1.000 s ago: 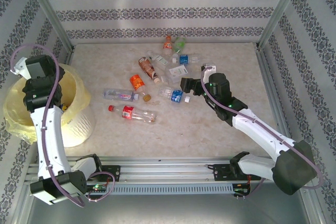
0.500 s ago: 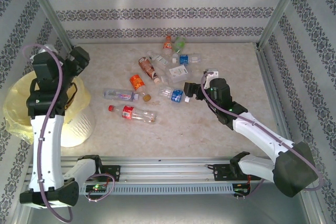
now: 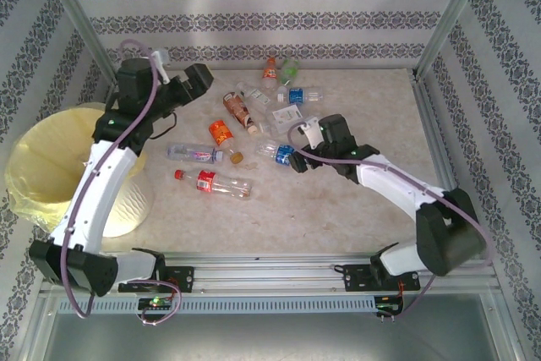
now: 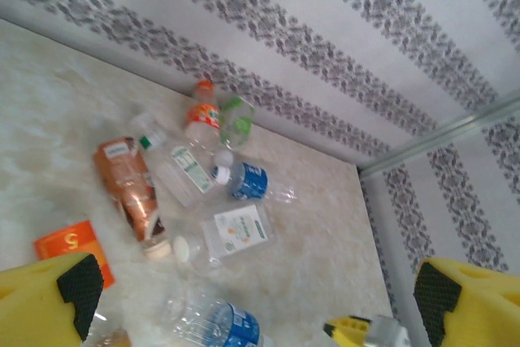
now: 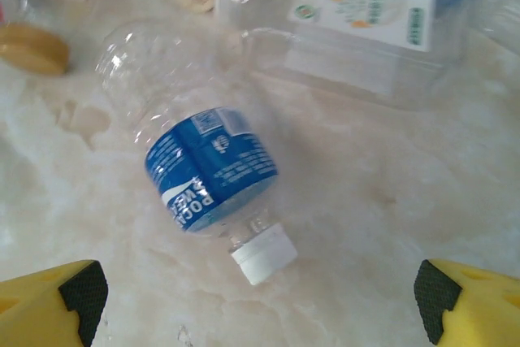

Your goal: Put the plastic bottles in the bin

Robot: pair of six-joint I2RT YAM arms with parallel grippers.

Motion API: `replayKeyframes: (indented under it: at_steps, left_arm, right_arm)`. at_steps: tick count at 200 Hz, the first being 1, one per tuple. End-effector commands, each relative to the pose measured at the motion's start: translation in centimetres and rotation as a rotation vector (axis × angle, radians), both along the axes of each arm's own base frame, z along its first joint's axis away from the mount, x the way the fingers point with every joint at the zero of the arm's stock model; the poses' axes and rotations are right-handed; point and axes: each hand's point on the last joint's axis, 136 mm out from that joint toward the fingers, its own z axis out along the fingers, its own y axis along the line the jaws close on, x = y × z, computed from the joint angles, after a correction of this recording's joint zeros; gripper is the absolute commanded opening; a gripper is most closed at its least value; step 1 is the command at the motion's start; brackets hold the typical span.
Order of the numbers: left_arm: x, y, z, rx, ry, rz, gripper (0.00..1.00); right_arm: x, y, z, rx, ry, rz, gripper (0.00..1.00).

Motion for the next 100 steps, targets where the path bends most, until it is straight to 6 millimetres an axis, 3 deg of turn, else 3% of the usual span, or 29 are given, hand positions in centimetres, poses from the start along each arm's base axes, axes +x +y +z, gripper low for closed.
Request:
replayKeyframes:
  at_steps: [1,46,75,100]
  left_arm:
    - [1.3,-2.7,0.5,-0.041,-0.045,-0.063,1.00]
    - [3.0,-4.9,-3.2,-0.048,0.050,-0.085,1.00]
    - [3.2,-4.5,-4.9,-0.035,0.095,-0.056,1.00]
    - [3.1,-3.9,-5.8,-0.012,0.119,-0.028,1.00]
  right_arm:
    - [-1.5,0.6,-1.9,-0.108,0.098,0.205,0.98]
    - [0.5,0.3,-4.5,-0.194,0.183,0.288,0.97]
    - [1.5,0.4,-6.3,-0.249,0.230,0.352,0.95]
    - [2.9,1.7,-6.8,-0.247,0.200,0.399,0.94]
